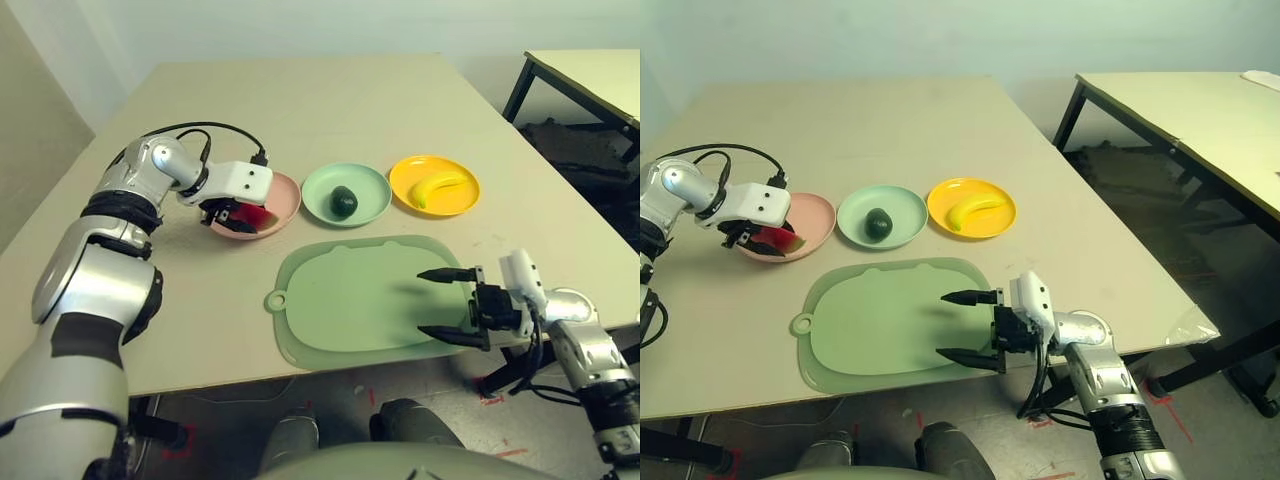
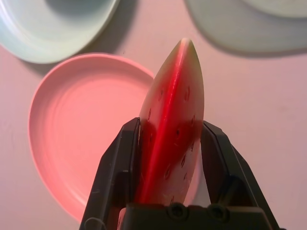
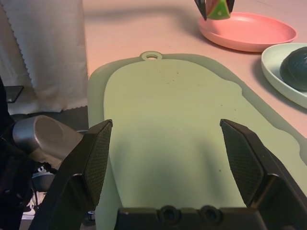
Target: Place the fruits into color-matched plates.
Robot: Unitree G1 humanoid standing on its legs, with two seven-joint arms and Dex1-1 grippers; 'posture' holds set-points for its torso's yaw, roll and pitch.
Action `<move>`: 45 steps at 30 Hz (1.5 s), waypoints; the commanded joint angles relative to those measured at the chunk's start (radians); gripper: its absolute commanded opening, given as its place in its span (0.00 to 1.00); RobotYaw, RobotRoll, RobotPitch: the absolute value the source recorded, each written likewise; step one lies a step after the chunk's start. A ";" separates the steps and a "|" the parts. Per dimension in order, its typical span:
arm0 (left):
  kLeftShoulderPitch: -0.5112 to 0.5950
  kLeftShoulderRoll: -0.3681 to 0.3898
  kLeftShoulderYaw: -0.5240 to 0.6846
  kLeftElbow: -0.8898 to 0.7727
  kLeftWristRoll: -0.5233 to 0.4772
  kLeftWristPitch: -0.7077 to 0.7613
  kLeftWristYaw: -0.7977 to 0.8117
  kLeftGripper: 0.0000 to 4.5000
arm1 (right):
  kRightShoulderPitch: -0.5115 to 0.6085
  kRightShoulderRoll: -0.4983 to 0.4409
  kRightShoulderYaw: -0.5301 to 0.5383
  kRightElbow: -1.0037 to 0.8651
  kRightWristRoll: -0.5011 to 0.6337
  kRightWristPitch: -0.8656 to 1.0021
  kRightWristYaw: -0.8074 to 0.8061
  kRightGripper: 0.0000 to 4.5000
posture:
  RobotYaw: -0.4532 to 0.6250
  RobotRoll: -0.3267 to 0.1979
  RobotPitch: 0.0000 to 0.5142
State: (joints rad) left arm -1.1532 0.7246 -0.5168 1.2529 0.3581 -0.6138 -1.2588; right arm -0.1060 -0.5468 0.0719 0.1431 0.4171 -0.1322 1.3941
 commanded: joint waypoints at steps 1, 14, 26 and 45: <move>-0.032 -0.012 -0.013 0.036 0.080 0.014 0.116 0.45 | -0.011 0.000 0.007 -0.002 -0.011 -0.004 -0.008 1.00 | 0.30 0.62 0.00; -0.009 -0.062 -0.013 0.094 0.212 0.105 0.365 0.45 | 0.015 -0.011 0.012 -0.032 -0.016 0.010 -0.043 1.00 | 0.28 0.62 0.01; 0.028 -0.083 -0.002 0.099 0.238 0.102 0.425 0.98 | 0.042 -0.028 0.011 -0.055 -0.011 0.025 -0.063 1.00 | 0.28 0.62 0.02; 0.135 -0.004 0.265 -0.016 -0.067 0.014 0.211 0.99 | 0.011 0.093 -0.136 -0.070 0.019 0.043 -0.386 1.00 | 0.31 0.62 0.01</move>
State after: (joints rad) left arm -1.0578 0.7243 -0.2962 1.2658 0.3689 -0.5990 -0.9921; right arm -0.0826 -0.4649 -0.0374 0.0935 0.4228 -0.0975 1.0566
